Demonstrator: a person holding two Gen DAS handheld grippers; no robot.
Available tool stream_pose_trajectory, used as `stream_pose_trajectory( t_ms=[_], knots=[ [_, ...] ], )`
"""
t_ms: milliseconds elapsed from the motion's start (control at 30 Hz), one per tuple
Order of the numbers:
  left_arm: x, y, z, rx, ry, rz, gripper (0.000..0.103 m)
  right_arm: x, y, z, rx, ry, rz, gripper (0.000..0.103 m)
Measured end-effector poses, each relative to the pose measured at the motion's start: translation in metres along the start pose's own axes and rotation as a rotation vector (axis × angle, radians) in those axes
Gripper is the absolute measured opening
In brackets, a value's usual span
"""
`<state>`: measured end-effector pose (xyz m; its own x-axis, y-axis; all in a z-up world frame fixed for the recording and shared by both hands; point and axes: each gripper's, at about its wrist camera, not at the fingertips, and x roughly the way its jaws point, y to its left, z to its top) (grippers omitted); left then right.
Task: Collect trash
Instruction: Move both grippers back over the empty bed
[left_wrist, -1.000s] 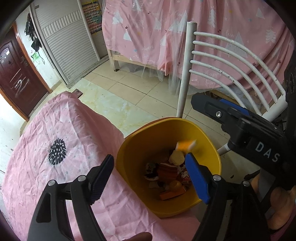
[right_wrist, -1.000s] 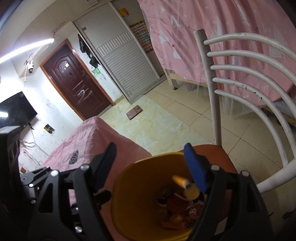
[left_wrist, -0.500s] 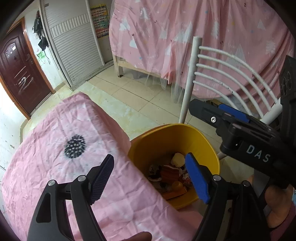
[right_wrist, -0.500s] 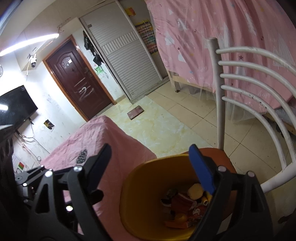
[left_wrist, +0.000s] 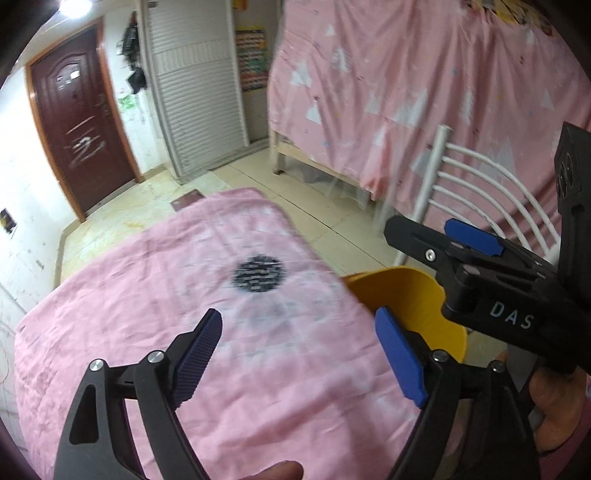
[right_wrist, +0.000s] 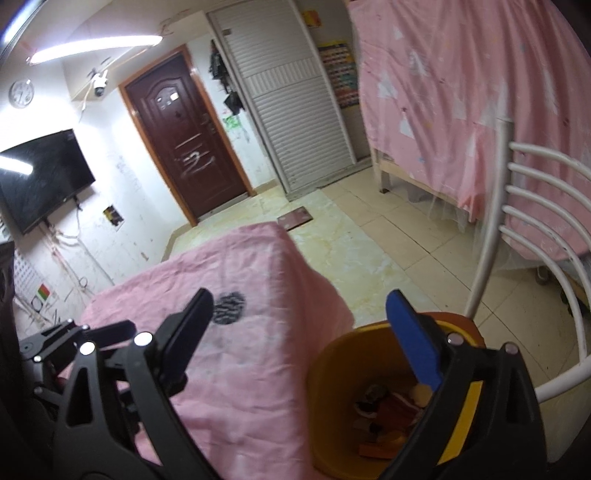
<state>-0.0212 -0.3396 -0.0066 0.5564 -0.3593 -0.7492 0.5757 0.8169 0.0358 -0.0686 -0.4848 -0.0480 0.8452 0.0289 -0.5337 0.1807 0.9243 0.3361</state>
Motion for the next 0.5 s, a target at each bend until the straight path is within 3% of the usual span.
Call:
stream_pose_trajectory(
  t_ms=[500],
  knots=[
    [-0.036,0.111,-0.038,-0.187,-0.112,0.191,0.086,0.027,0.106,-0.009,-0.146,0.046,0.089,0.096]
  ],
)
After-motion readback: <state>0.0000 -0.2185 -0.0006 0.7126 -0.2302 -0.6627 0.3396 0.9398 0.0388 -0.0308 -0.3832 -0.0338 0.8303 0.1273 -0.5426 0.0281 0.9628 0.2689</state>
